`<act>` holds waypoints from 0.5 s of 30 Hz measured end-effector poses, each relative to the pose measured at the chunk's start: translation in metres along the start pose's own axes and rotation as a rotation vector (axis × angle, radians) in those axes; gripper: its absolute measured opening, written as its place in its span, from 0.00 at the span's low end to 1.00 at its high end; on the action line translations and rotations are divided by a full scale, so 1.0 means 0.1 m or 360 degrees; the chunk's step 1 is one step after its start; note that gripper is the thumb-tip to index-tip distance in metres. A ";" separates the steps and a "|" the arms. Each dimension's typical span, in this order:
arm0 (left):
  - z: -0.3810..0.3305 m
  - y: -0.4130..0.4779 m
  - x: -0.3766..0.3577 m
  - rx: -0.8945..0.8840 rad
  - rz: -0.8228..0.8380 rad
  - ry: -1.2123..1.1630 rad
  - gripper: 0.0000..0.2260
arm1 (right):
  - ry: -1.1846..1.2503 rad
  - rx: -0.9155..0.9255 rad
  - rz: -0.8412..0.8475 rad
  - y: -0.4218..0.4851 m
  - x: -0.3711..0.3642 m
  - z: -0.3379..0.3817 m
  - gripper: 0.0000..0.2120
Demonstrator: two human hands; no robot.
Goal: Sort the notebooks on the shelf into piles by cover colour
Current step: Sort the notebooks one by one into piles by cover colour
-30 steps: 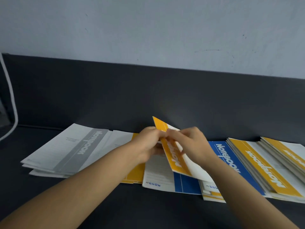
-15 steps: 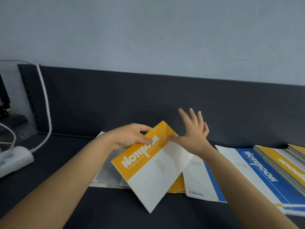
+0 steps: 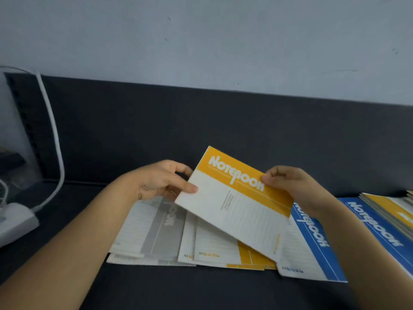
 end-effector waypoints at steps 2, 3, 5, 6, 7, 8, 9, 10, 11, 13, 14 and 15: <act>-0.01 0.00 -0.10 -0.0009 0.0059 -0.0117 0.13 | 0.0059 -0.0013 -0.0077 0.01 0.02 -0.03 0.07; -0.01 0.01 -0.15 -0.0019 0.0081 -0.0161 0.13 | 0.0057 -0.0022 -0.0111 0.02 0.04 -0.04 0.07; -0.05 0.04 -0.14 -0.0075 -0.0047 -0.0322 0.12 | 0.0074 -0.0050 -0.0070 0.01 0.06 -0.06 0.08; -0.05 0.06 -0.09 -0.0103 -0.0188 -0.0452 0.10 | 0.0091 -0.0069 0.0044 0.00 0.04 -0.06 0.09; -0.03 0.09 -0.02 -0.0117 -0.0351 -0.0600 0.09 | 0.0092 -0.0087 0.0215 -0.02 -0.01 -0.05 0.12; -0.01 0.09 0.03 -0.0128 -0.0496 -0.0733 0.08 | 0.0061 -0.0101 0.0406 -0.06 -0.10 -0.02 0.15; 0.02 0.10 0.07 -0.0143 -0.0606 -0.0805 0.08 | 0.0010 -0.0114 0.0578 -0.11 -0.20 0.00 0.16; 0.05 0.11 0.09 -0.0164 -0.0686 -0.0794 0.08 | -0.0042 -0.0132 0.0706 -0.15 -0.31 0.00 0.16; 0.08 0.12 0.09 -0.0194 -0.0756 -0.0714 0.09 | -0.0093 -0.0157 0.0768 -0.17 -0.39 -0.01 0.15; 0.12 0.13 0.09 -0.0240 -0.0904 -0.0447 0.10 | -0.0249 -0.0199 0.0741 -0.16 -0.47 -0.06 0.13; 0.13 0.14 0.07 -0.0234 -0.0951 -0.0294 0.12 | -0.0404 -0.0214 0.0708 -0.14 -0.47 -0.10 0.13; 0.16 0.17 0.02 -0.0200 -0.0948 -0.0135 0.15 | -0.0608 -0.0232 0.0684 -0.13 -0.46 -0.14 0.13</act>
Point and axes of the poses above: each hand's wrist, its own y-axis towards the middle knuckle, its own x-axis out of the back of the hand, z = x × y, the point moved 8 cm from there along y, towards the middle knuckle, and after that the axes turned 6 degrees about -y, right-handed, at the moved point
